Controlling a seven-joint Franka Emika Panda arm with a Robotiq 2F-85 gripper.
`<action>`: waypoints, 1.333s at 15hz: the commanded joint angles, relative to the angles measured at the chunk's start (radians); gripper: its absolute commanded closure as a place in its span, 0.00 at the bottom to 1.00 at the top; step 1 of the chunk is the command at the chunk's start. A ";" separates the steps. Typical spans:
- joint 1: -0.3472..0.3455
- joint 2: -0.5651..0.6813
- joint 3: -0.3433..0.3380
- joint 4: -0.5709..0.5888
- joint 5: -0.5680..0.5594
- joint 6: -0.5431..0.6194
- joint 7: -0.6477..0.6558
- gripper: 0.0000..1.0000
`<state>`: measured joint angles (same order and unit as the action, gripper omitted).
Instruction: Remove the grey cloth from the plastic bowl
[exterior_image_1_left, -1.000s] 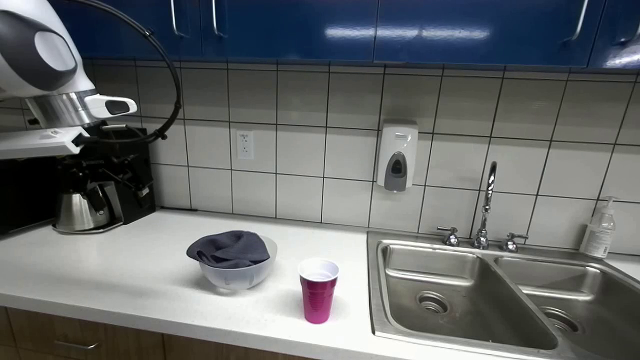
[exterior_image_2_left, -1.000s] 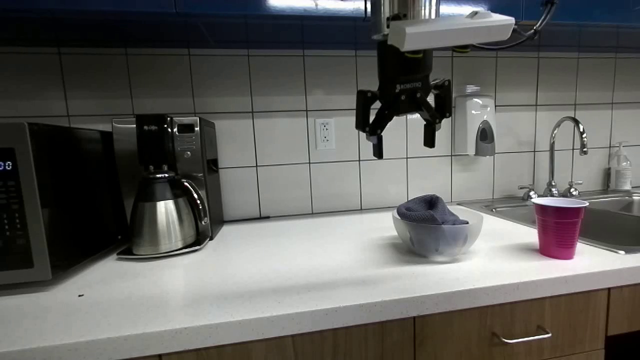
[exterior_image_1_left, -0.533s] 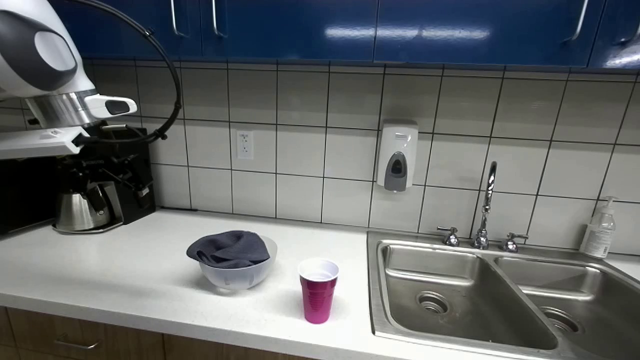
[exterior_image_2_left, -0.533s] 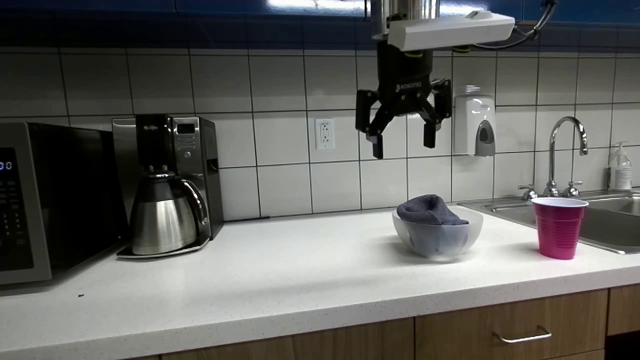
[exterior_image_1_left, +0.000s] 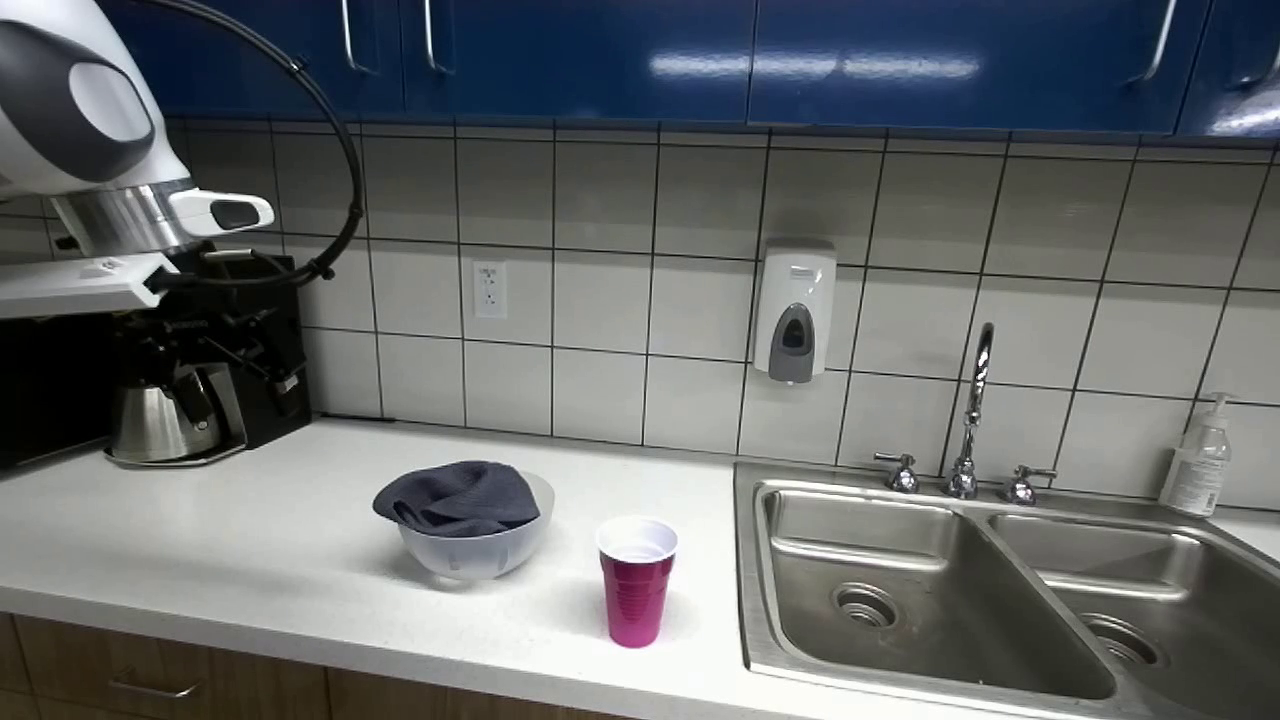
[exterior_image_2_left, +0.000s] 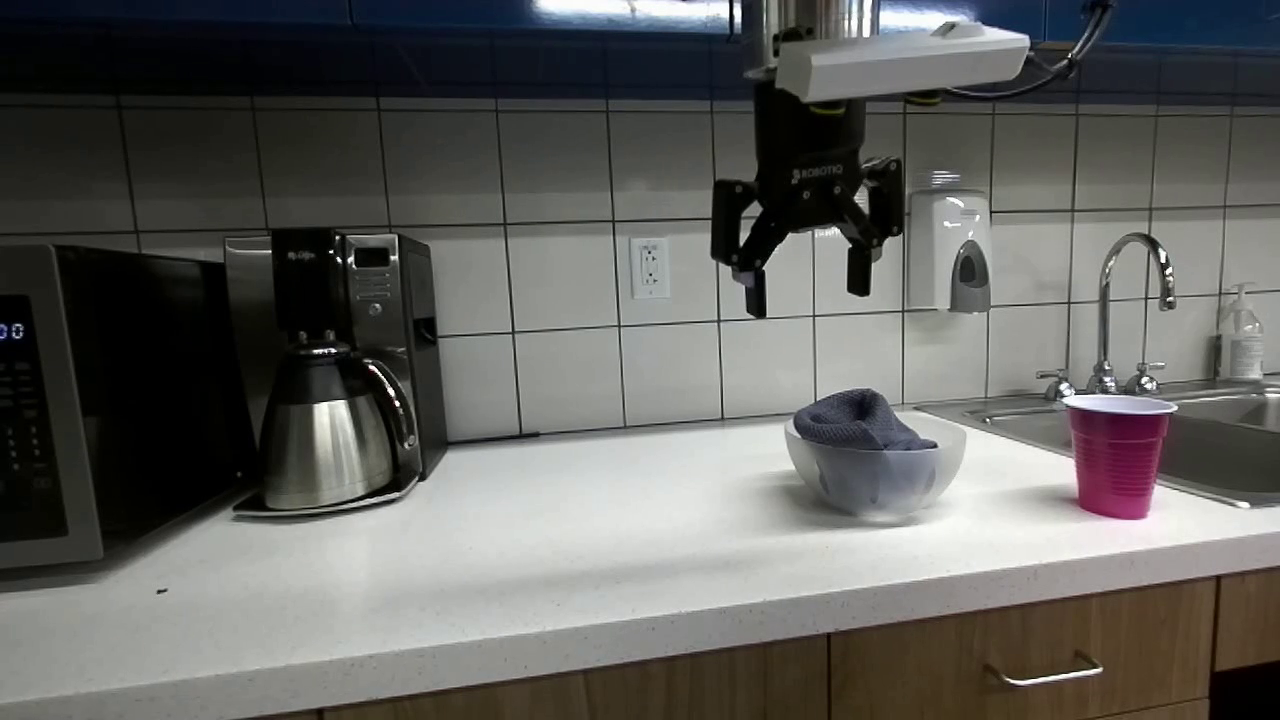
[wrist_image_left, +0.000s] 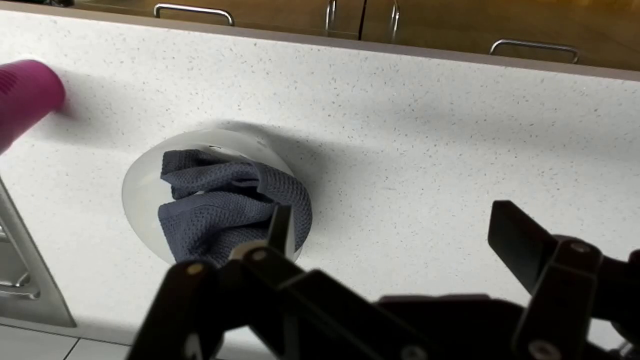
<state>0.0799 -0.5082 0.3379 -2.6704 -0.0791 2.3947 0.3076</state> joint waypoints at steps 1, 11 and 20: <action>0.017 0.003 -0.018 0.001 -0.013 -0.002 0.009 0.00; 0.006 0.036 -0.081 -0.016 -0.020 0.101 -0.072 0.00; -0.017 0.189 -0.219 -0.003 -0.003 0.379 -0.220 0.00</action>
<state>0.0775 -0.3795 0.1458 -2.6889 -0.0797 2.7006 0.1312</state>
